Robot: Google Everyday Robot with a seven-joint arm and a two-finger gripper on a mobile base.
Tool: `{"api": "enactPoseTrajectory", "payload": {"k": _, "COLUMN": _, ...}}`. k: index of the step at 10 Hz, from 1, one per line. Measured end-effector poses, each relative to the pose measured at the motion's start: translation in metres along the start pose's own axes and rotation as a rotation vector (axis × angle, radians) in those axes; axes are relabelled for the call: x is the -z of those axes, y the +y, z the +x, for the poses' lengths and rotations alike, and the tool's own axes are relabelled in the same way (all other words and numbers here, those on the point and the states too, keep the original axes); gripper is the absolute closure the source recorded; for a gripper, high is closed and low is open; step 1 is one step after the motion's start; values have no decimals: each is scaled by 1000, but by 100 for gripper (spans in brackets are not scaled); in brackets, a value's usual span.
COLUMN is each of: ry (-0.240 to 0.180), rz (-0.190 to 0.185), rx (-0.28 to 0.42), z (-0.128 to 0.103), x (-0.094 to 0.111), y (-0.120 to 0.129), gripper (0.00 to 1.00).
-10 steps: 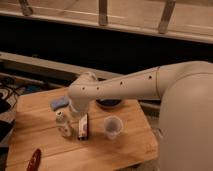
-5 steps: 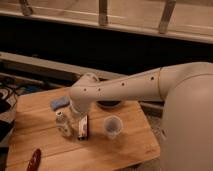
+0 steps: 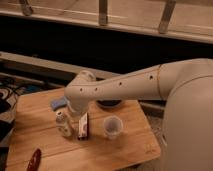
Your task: Knock the bottle over
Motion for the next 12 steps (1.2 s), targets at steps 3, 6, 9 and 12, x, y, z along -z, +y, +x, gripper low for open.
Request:
{"api": "enactPoseTrajectory", "payload": {"k": 3, "ry": -27, "rz": 28, "rx": 54, "z": -38, "x": 14, "y": 27, "gripper": 100}}
{"api": "enactPoseTrajectory", "payload": {"k": 6, "ry": -24, "rz": 53, "rx": 101, "z": -81, "x": 19, "y": 49, "gripper": 100}}
{"api": "enactPoseTrajectory", "payload": {"k": 9, "ry": -1, "rz": 75, "rx": 165, "z": -134, "x": 20, "y": 77, "gripper": 100}}
{"api": "enactPoseTrajectory", "payload": {"k": 12, "ry": 53, "rz": 38, "rx": 200, "z": -155, "x": 1, "y": 82, "gripper": 100}}
